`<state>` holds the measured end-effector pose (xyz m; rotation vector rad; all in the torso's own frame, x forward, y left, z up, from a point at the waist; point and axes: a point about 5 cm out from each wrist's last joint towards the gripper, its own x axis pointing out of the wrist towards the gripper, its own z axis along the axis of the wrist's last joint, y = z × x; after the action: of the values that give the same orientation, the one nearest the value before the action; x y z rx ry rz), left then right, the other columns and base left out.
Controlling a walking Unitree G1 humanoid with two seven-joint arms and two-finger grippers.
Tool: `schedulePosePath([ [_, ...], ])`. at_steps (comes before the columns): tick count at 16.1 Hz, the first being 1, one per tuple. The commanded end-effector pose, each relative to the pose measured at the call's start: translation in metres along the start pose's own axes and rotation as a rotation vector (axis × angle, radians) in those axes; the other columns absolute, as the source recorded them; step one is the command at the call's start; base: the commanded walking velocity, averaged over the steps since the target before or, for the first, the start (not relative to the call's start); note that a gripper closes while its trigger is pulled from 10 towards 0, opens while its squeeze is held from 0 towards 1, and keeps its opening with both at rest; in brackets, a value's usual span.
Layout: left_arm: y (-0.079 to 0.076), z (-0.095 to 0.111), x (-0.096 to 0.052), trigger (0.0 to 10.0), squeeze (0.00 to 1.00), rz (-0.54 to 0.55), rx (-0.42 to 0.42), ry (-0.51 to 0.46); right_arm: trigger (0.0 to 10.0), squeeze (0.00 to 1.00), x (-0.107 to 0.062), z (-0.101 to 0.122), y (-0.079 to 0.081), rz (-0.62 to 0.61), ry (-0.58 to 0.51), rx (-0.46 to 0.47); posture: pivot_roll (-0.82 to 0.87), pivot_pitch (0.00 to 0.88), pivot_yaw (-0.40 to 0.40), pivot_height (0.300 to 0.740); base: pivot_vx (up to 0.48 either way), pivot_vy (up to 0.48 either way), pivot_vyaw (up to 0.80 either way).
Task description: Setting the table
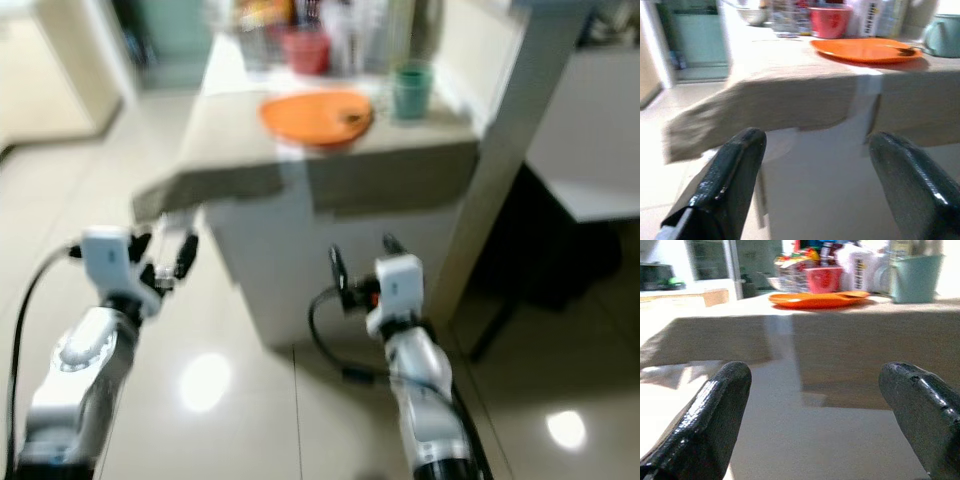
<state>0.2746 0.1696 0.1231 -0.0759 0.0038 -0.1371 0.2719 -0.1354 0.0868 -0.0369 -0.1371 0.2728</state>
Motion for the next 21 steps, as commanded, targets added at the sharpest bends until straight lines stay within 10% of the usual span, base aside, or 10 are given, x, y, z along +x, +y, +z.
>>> schedulePosePath([
  [1,-0.005,0.003,0.001,10.0,1.00,-0.026,0.013,-0.003,10.0,0.00,-0.001,-0.002,-0.004,-0.014,0.008,-0.002,-0.13,0.000,0.090,0.740,0.480,0.000,0.00],
  [2,-0.006,0.003,0.001,10.0,1.00,-0.031,0.025,0.002,10.0,0.00,0.000,-0.002,-0.002,-0.012,0.008,0.002,-0.13,0.000,0.089,0.740,0.480,0.000,0.00],
  [3,-0.006,0.003,0.002,10.0,0.23,-0.026,0.030,0.000,10.0,0.00,0.001,-0.002,-0.001,-0.004,0.006,0.005,-0.12,0.000,0.087,0.740,0.386,0.000,0.00],
  [4,-0.005,0.003,0.002,10.0,0.00,-0.015,0.014,0.003,10.0,0.00,0.002,-0.003,0.000,0.000,0.007,0.006,-0.12,0.000,0.084,0.740,0.000,0.000,0.00],
  [21,0.005,0.002,-0.001,10.0,0.00,0.063,-0.044,-0.001,10.0,0.00,0.005,-0.008,0.002,0.055,0.036,0.004,-0.10,0.000,0.069,0.740,0.000,0.000,0.00],
])
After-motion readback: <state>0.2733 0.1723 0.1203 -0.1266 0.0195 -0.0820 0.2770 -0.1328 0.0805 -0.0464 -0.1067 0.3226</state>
